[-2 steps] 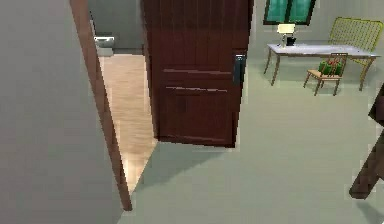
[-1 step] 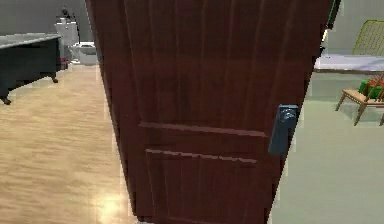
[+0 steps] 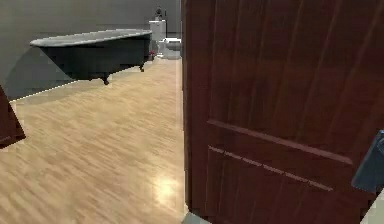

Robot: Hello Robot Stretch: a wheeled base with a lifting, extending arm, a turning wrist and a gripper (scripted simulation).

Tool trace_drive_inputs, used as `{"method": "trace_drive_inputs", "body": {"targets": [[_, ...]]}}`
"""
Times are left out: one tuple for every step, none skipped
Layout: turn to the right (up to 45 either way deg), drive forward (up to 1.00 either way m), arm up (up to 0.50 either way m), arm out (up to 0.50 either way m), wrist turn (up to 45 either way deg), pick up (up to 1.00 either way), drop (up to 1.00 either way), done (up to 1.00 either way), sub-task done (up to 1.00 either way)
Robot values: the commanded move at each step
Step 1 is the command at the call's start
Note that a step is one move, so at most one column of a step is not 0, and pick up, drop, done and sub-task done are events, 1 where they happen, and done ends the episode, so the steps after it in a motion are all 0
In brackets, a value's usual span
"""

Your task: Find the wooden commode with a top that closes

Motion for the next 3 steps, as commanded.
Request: {"method": "trace_drive_inputs", "body": {"targets": [[0.0,0.1,0.0,0.0,0.0,0.0,0.0,0.0,0.0],[-24.0,0.0,0.0,0.0,0.0,0.0,0.0,0.0,0.0],[0.0,0.55,0.0,0.0,0.0,0.0,0.0,0.0,0.0]]}}
